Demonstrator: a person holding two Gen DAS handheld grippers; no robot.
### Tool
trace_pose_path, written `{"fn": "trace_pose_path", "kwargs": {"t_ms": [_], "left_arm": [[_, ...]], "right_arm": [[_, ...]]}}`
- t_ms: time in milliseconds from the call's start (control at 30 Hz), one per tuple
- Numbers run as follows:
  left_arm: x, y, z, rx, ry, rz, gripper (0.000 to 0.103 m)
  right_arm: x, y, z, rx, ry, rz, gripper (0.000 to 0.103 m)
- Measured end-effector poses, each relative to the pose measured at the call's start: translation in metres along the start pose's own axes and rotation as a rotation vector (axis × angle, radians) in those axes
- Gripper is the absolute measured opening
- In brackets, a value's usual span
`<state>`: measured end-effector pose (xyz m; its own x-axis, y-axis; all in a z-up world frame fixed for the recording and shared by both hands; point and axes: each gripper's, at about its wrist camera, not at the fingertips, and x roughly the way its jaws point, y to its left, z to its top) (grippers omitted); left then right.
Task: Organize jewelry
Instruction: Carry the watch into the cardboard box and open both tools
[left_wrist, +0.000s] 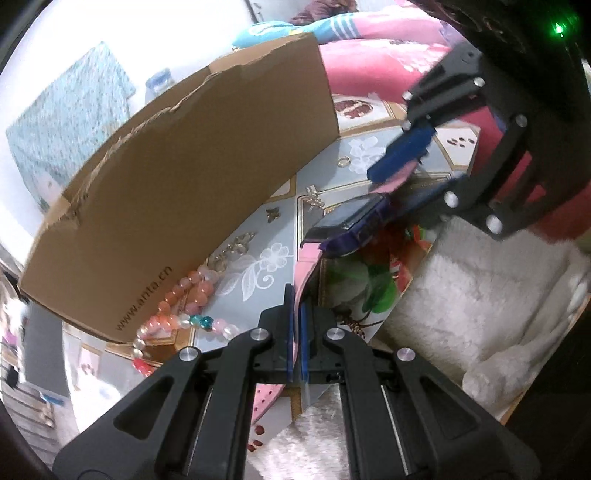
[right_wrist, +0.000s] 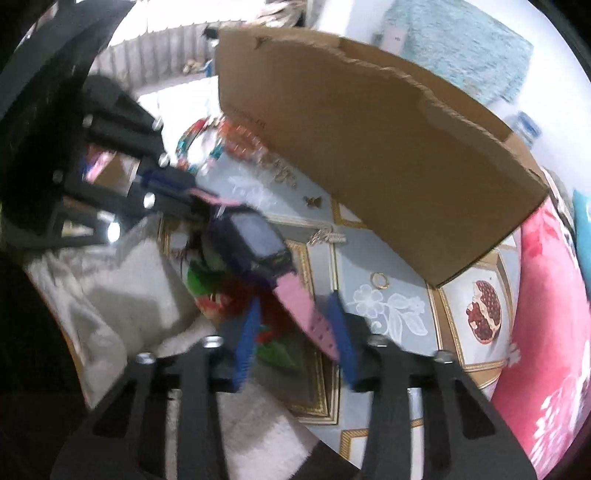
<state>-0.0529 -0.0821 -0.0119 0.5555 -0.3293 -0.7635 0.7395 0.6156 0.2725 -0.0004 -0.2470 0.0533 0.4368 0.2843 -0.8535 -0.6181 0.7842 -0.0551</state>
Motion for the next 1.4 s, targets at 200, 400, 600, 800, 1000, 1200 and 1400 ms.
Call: {"fn": "trace_pose_path", "kwargs": {"t_ms": [200,400,600,800,1000,1200,1400], "left_arm": [[-0.005,0.008,0.003,-0.032,-0.018,0.018,0.002],[-0.062,0.032,0.019,-0.104,-0.098,0.032,0.002],[-0.089,0.121,0.069,-0.211,-0.136,0.031,0.002],[-0.025,0.204,0.111,-0.364,0.025,-0.053,0.002],[0.065,0.234,0.129,-0.373,0.236,-0.078,0.002],[0.119,0.244,0.141,-0.338,0.364,-0.040,0.015],[0.125,0.254,0.150,-0.339,0.324,0.040,0.048]], "right_arm": [[-0.009,0.006,0.003,0.064,-0.031,-0.045,0.007],[-0.058,0.011,0.044,0.063,-0.117,-0.076,0.006],[-0.076,-0.032,0.125,0.123,-0.173,0.019,0.006],[-0.012,-0.107,0.191,0.290,0.019,0.179,0.006],[0.075,-0.152,0.208,0.427,0.239,0.265,0.006],[0.131,-0.179,0.212,0.489,0.366,0.231,0.011],[0.135,-0.196,0.223,0.476,0.301,0.138,0.034]]}}
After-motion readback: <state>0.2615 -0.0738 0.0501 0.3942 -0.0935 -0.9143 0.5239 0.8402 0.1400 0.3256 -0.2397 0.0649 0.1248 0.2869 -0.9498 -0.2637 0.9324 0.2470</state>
